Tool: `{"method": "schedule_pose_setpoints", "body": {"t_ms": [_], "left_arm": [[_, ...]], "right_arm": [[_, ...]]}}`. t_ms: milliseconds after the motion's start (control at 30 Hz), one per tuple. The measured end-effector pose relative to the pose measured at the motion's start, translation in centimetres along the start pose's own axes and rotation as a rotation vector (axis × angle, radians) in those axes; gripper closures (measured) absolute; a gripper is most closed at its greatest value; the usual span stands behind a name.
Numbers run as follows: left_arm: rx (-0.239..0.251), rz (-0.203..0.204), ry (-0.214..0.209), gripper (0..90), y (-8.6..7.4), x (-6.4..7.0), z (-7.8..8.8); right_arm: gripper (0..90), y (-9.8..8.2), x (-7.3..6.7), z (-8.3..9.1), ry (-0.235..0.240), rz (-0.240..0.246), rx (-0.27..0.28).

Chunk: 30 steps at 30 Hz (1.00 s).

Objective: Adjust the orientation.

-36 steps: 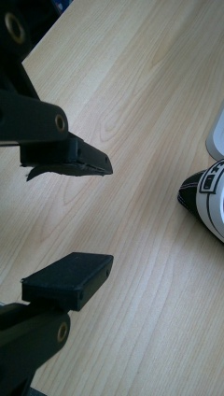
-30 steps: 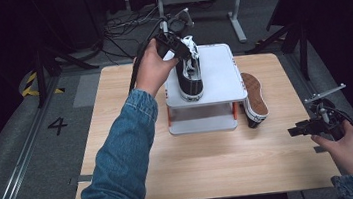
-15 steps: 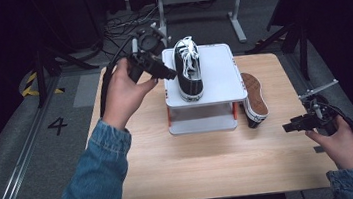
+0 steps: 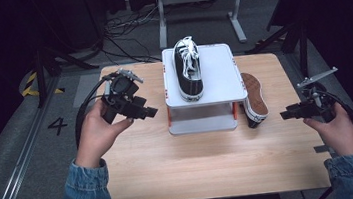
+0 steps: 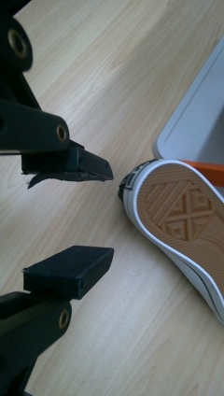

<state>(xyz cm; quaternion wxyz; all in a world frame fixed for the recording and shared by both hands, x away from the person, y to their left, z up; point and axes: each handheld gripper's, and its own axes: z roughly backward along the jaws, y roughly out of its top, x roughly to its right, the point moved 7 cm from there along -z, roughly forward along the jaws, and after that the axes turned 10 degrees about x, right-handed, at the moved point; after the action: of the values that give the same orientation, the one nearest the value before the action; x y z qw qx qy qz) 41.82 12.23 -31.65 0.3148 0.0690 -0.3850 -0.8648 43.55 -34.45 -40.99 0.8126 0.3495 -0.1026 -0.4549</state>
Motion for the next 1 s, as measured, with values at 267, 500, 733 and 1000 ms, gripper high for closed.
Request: {"method": "schedule_pose_setpoints", "body": {"t_ms": [267,500,733,1000], "left_arm": [[-0.033,0.073,0.097,41.7,-3.6,-2.7,0.0],[-0.025,0.149,0.127,40.2,-5.3,-3.9,-0.3],[-0.046,0.200,0.129,40.1,-7.3,-4.2,-1.3],[-0.037,0.233,0.132,39.3,-8.3,-4.3,-1.7]], "right_arm": [[70.9,2.5,0.0,-1.6,-0.019,0.020,0.004],[72.0,4.6,0.0,-3.6,-0.070,0.051,0.047],[89.8,5.7,1.2,-6.1,-0.126,0.023,0.030],[87.9,5.2,1.6,-8.6,-0.101,0.017,0.008]]}}
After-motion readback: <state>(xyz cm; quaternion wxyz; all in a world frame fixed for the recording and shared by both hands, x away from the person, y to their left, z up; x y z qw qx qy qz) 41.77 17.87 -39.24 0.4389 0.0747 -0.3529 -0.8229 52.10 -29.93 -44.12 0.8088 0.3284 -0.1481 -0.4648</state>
